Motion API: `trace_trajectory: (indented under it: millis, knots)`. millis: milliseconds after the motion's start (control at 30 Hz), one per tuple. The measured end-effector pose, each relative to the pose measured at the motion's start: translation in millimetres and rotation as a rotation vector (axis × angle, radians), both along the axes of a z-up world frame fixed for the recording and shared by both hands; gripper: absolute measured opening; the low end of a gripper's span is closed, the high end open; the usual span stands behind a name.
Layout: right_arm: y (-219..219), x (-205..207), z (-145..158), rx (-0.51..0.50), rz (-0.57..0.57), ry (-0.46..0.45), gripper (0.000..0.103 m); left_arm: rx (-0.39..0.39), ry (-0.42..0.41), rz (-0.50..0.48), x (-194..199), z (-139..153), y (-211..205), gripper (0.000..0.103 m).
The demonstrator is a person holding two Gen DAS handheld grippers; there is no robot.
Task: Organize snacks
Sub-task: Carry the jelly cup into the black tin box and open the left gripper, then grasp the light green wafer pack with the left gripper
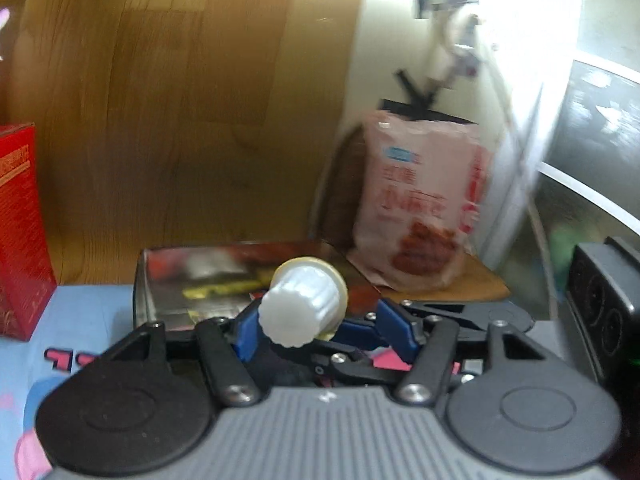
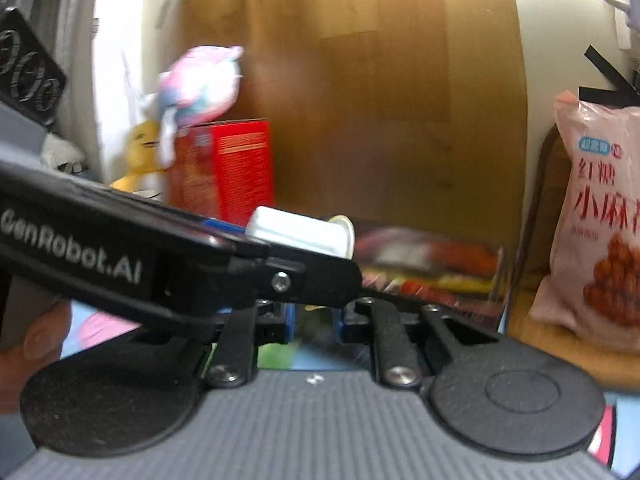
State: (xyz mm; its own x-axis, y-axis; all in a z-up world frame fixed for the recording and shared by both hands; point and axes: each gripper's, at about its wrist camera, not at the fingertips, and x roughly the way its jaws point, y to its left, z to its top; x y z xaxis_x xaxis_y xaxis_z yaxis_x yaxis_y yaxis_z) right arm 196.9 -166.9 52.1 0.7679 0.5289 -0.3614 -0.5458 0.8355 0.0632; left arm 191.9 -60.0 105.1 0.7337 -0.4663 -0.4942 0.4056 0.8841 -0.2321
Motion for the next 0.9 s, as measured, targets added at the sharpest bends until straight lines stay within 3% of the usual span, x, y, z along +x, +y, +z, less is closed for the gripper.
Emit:
trace_trajectory:
  millis: [133,200,367,467,700,800,833,900]
  knots:
    - [2,32,-5,-0.001,-0.019,0.043,0.033,-0.006,0.035,0.090,31,-12,6,0.066]
    - [-3,35,-7,0.000,-0.050,0.048,0.033,-0.032,0.062,0.117,35,-18,13,0.066]
    - [-40,8,-10,0.096,-0.097,0.037,0.040,-0.098,0.043,0.120,5,-19,30,0.072]
    - [-71,-16,-20,0.141,-0.124,0.076,0.046,-0.152,0.085,0.071,-16,-29,26,0.075]
    - [-126,-65,-67,0.312,-0.161,0.342,0.050,-0.177,0.242,-0.071,-54,-70,-12,0.071]
    - [-131,-89,-74,0.394,-0.135,0.399,0.047,-0.174,0.265,-0.118,-72,-78,-23,0.063]
    - [-128,-97,-76,0.394,-0.127,0.407,0.039,-0.182,0.270,-0.129,-78,-79,-25,0.063]
    - [-120,-111,-79,0.382,-0.125,0.399,0.038,-0.206,0.282,-0.140,-89,-80,-22,0.063]
